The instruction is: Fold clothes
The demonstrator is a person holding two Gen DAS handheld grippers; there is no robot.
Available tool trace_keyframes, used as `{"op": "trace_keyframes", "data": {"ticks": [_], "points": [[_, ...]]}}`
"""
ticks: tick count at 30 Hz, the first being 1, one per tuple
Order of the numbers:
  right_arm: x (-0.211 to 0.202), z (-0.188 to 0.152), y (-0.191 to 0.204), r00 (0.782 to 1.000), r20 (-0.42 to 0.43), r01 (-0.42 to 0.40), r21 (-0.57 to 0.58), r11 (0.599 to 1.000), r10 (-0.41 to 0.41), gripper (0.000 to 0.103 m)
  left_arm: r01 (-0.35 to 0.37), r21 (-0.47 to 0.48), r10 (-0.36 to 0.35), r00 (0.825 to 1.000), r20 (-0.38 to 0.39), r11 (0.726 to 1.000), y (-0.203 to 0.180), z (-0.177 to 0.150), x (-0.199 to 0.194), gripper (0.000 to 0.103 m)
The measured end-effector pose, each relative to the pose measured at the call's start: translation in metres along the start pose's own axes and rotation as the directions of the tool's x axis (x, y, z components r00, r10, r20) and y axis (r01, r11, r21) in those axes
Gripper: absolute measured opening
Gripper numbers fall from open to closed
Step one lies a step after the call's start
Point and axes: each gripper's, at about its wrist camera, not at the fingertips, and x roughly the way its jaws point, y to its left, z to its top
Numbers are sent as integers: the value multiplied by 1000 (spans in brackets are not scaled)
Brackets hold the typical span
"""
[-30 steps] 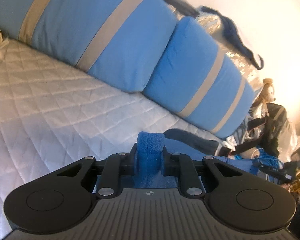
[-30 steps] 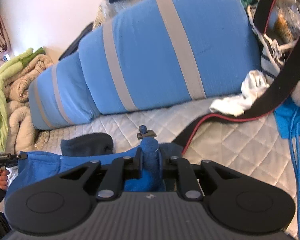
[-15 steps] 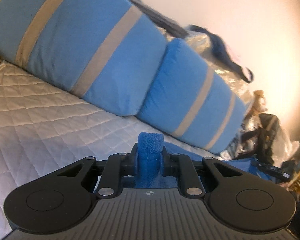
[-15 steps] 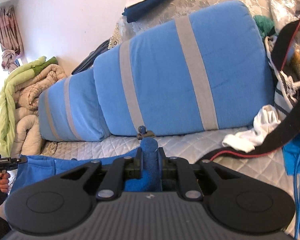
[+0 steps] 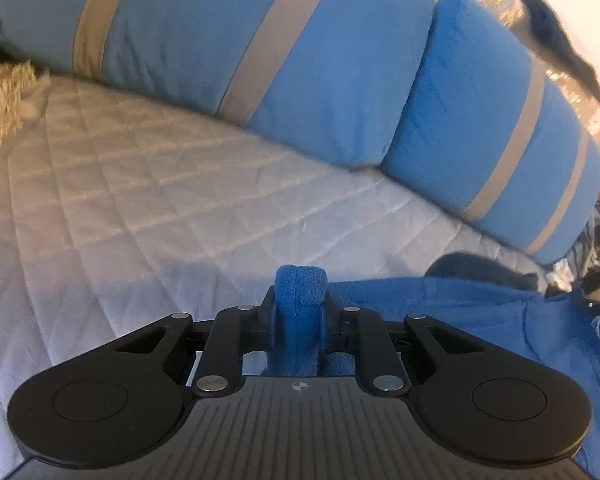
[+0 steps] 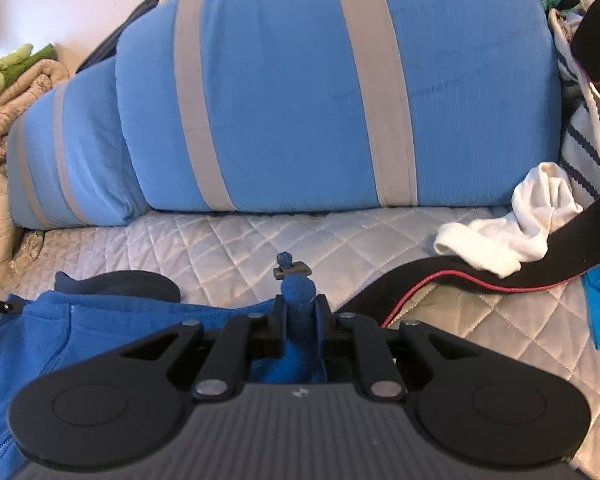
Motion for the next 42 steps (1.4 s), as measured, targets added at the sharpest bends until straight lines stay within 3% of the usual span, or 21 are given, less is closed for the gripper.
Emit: {"op": "trace_keyframes", "data": {"ticks": [6,13,17,22,26,29,39,42], "points": [[-20,8,5,998,67,-20,-14,1000,21,14,44,19,-45,996,80,999,-7,3,-30,14],[-60,9,7,988,143,-59,-12,998,61,14,116,39,-121,977,178,993,-15,7,-66,14],[-73,19,10,981,180,-73,-26,997,76,14,100,48,-107,975,193,994,-20,12,-61,14],[-56,26,13,985,164,-47,-22,999,50,14,-10,64,3,994,106,998,-22,9,-23,14],[-24,20,13,995,96,4,-29,1000,-1,14,-74,59,73,997,20,996,-18,1,12,14],[-1,13,10,998,46,39,-38,999,-37,14,-87,57,88,996,-14,995,-13,0,24,15],[33,12,7,996,-8,84,-40,996,-85,14,-125,72,129,990,-58,990,-16,2,46,15],[42,9,10,993,-40,105,-51,993,-108,14,-134,67,139,987,-82,989,-17,2,45,23]]}}
